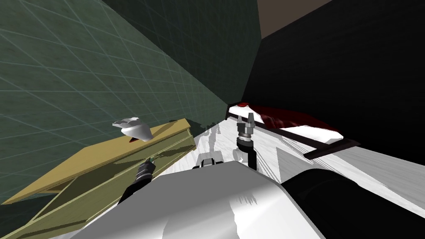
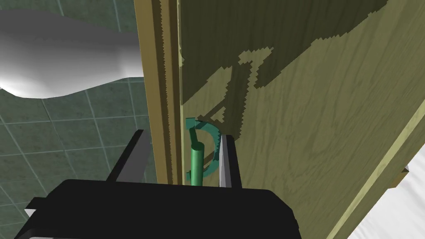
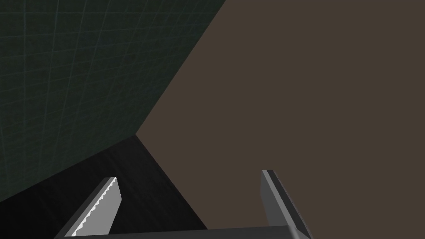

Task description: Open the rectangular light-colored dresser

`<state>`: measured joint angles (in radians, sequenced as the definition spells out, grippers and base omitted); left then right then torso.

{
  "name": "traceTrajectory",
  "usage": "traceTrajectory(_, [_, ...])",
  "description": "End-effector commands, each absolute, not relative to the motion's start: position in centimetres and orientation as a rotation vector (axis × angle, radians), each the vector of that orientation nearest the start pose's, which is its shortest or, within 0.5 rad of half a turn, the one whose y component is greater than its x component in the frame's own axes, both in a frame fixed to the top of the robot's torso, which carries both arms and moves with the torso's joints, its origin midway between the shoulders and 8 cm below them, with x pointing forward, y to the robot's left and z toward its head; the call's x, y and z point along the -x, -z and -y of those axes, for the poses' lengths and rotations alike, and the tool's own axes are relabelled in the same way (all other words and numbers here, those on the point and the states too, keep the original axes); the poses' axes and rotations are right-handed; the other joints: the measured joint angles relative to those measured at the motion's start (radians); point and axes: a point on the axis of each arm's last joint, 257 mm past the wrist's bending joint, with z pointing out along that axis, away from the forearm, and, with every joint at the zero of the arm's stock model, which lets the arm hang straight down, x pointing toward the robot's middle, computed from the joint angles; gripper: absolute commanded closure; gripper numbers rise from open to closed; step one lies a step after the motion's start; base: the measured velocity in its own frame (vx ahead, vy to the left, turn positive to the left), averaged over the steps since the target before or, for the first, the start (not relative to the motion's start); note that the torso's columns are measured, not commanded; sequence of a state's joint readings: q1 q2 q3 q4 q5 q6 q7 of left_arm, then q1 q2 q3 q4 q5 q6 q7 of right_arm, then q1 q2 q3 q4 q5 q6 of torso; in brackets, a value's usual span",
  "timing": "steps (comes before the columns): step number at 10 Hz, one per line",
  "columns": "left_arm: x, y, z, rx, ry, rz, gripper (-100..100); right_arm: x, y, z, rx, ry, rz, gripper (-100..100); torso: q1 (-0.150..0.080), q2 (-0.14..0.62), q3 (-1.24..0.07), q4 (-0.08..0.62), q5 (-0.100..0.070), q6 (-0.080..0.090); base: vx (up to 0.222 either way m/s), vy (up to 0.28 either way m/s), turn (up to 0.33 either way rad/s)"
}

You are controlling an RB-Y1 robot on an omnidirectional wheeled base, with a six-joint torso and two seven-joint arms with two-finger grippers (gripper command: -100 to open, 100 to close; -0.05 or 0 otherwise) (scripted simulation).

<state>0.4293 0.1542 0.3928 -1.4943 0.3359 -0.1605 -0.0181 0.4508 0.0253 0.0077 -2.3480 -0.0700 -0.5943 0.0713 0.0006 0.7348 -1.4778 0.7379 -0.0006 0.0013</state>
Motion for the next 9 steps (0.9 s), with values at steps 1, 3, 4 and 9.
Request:
traceTrajectory(1, [-29.7, 33.8, -55.8, 1.623, 0.674, -0.86, -100, -31.1, -8.4, 27.8, -0.531, -1.342, -0.416, 0, 0.003, -0.003, -0.002, -0.001, 0.001, -0.001, 0.012, -0.012, -0.07])
traceTrajectory(3, [-28.7, 32.2, -57.1, 1.631, 0.659, -0.841, -100, -31.1, -8.4, 27.8, -0.531, -1.341, -0.416, 0, 0.002, 0.0, 0.0, 0.0, 0.0, -0.001, 0.006, -0.018, -0.119])
traceTrajectory(4, [-28.4, 31.6, -57.6, 1.634, 0.654, -0.835, -100, -31.1, -8.4, 27.8, -0.531, -1.341, -0.416, 0, 0.0, 0.003, 0.002, 0.0, 0.0, -0.001, -0.004, -0.018, -0.073])
traceTrajectory(9, [-27.6, 31.8, -58.0, 1.657, 0.641, -0.832, 0, -31.1, -8.4, 27.8, -0.531, -1.341, -0.416, 0, -0.005, 0.005, 0.002, 0.002, -0.003, -0.001, -0.005, -0.011, -0.032])
